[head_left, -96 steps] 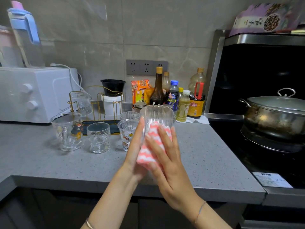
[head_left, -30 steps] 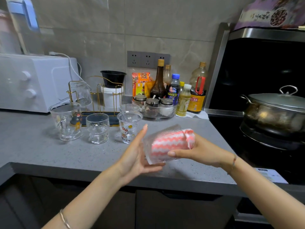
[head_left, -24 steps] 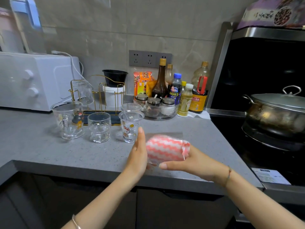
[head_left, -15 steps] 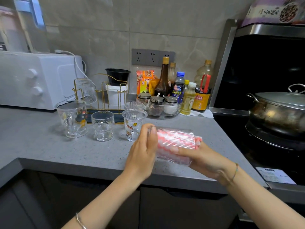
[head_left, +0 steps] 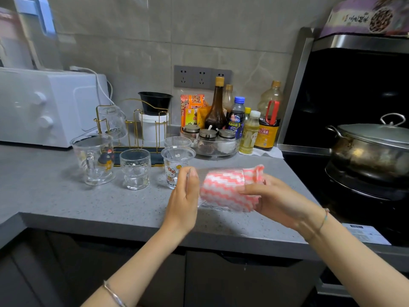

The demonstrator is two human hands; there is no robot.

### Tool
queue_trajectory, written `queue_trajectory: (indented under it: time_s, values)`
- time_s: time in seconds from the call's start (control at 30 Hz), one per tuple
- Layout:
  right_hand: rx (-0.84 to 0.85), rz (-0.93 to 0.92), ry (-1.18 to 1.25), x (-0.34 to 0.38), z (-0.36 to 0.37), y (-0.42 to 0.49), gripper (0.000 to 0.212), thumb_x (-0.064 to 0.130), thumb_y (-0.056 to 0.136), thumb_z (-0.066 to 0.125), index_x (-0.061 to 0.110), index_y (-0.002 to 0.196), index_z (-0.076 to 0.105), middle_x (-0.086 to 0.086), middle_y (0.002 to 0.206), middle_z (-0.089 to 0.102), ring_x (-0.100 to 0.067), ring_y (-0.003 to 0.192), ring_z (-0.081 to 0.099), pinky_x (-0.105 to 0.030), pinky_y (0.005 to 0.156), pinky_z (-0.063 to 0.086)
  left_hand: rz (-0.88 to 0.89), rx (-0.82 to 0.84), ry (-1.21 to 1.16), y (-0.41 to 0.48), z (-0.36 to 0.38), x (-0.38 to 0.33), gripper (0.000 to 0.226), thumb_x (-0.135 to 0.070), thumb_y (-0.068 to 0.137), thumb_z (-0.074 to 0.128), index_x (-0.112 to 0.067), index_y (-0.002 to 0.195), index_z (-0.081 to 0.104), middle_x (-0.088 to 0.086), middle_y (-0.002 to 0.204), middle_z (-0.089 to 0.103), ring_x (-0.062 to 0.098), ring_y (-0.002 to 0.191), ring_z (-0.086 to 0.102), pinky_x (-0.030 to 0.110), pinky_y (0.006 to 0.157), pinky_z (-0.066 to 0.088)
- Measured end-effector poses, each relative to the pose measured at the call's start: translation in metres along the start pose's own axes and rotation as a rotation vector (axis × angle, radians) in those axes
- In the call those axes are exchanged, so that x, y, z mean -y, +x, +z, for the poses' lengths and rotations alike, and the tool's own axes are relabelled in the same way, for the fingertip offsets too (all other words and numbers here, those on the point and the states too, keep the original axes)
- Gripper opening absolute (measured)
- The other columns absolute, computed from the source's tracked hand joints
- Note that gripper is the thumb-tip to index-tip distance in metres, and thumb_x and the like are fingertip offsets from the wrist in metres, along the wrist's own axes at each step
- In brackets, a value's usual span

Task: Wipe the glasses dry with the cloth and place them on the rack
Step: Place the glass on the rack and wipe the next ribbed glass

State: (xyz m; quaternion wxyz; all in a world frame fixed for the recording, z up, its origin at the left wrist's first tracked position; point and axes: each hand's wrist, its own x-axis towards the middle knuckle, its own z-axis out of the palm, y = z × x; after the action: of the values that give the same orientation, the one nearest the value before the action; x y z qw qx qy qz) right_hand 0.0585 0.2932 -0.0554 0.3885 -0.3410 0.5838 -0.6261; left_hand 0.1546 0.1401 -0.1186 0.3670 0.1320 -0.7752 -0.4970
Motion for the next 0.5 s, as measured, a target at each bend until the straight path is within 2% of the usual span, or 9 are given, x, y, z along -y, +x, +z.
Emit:
queue_trajectory:
  time_s: [0.1, 0.17, 0.2, 0.23, 0.3, 0.37, 0.43, 0.47, 0.5]
  values:
    - [-0.049, 0.001, 0.119, -0.007, -0.008, 0.006, 0.021, 0.014, 0.076, 0.066, 0.003, 0.093, 0.069, -0.014, 0.098, 0.072, -0.022, 0.081, 0.068, -0.026, 0.069, 0.056, -0.046, 0.001, -0.082, 0.002, 0.003, 0.002, 0.022, -0.035, 0.106, 0.019, -0.044, 0.089, 0.029, -0.024, 0.085, 0.028, -0.03, 0.069, 0.037, 0.001, 0.067, 0.031]
    - [-0.048, -0.005, 0.113, -0.011, -0.011, 0.01, 0.047, 0.03, 0.076, 0.073, -0.005, 0.106, 0.064, -0.029, 0.109, 0.062, -0.031, 0.093, 0.055, -0.03, 0.08, 0.049, -0.081, 0.025, -0.132, 0.005, 0.003, 0.005, 0.018, -0.03, 0.106, 0.018, -0.041, 0.108, 0.032, -0.031, 0.102, 0.027, -0.032, 0.093, 0.03, -0.006, 0.078, 0.022]
    - [-0.052, 0.0, 0.091, -0.012, -0.011, 0.012, 0.054, 0.035, 0.08, 0.07, -0.007, 0.112, 0.061, -0.033, 0.117, 0.057, -0.032, 0.098, 0.053, -0.031, 0.085, 0.049, -0.087, 0.03, -0.138, 0.007, 0.002, 0.005, 0.02, -0.029, 0.106, 0.018, -0.041, 0.11, 0.033, -0.032, 0.104, 0.027, -0.034, 0.094, 0.029, -0.01, 0.076, 0.021]
    - [-0.059, 0.004, 0.061, -0.014, -0.013, 0.014, 0.047, 0.034, 0.087, 0.061, -0.005, 0.114, 0.061, -0.028, 0.117, 0.062, -0.03, 0.098, 0.057, -0.03, 0.086, 0.051, -0.09, 0.025, -0.128, 0.008, 0.001, 0.006, 0.022, -0.028, 0.106, 0.018, -0.043, 0.101, 0.033, -0.03, 0.099, 0.029, -0.036, 0.085, 0.032, -0.012, 0.07, 0.021]
    - [-0.101, 0.044, 0.014, -0.015, -0.015, 0.019, 0.032, 0.024, 0.098, 0.044, 0.001, 0.108, 0.063, -0.013, 0.096, 0.073, -0.018, 0.082, 0.067, -0.022, 0.073, 0.056, -0.074, 0.003, -0.089, 0.009, 0.003, 0.008, 0.026, -0.032, 0.107, 0.02, -0.041, 0.086, 0.032, -0.02, 0.084, 0.032, -0.027, 0.069, 0.039, -0.006, 0.067, 0.03]
    - [-0.102, 0.092, -0.051, -0.015, -0.015, 0.024, 0.03, 0.019, 0.101, 0.039, 0.0, 0.104, 0.063, -0.005, 0.075, 0.067, -0.011, 0.062, 0.06, -0.018, 0.058, 0.052, -0.045, 0.005, -0.093, 0.01, 0.006, 0.013, 0.028, -0.052, 0.099, 0.021, -0.035, 0.09, 0.041, -0.005, 0.084, 0.043, -0.01, 0.071, 0.044, 0.008, 0.073, 0.037]
    - [-0.085, 0.113, -0.07, -0.014, -0.012, 0.027, 0.03, 0.019, 0.1, 0.04, 0.002, 0.108, 0.064, -0.004, 0.077, 0.067, -0.012, 0.065, 0.06, -0.021, 0.062, 0.053, 0.006, 0.025, -0.083, 0.01, 0.009, 0.018, 0.051, -0.064, 0.086, 0.019, -0.023, 0.102, 0.045, 0.016, 0.096, 0.05, 0.013, 0.081, 0.049, 0.024, 0.078, 0.041]
    - [-0.084, 0.115, -0.041, -0.016, -0.012, 0.029, 0.031, 0.02, 0.099, 0.04, 0.005, 0.111, 0.064, -0.004, 0.085, 0.071, -0.014, 0.073, 0.064, -0.025, 0.069, 0.054, 0.016, 0.033, -0.085, 0.01, 0.01, 0.018, 0.055, -0.067, 0.083, 0.018, -0.024, 0.105, 0.045, 0.018, 0.101, 0.05, 0.015, 0.083, 0.048, 0.024, 0.079, 0.041]
    - [-0.074, 0.115, 0.024, -0.017, -0.013, 0.03, 0.032, 0.022, 0.098, 0.041, 0.007, 0.114, 0.065, -0.005, 0.093, 0.072, -0.016, 0.082, 0.067, -0.027, 0.076, 0.054, 0.021, 0.034, -0.088, 0.01, 0.009, 0.016, 0.054, -0.068, 0.082, 0.017, -0.028, 0.107, 0.044, 0.017, 0.102, 0.051, 0.01, 0.083, 0.048, 0.019, 0.078, 0.04]
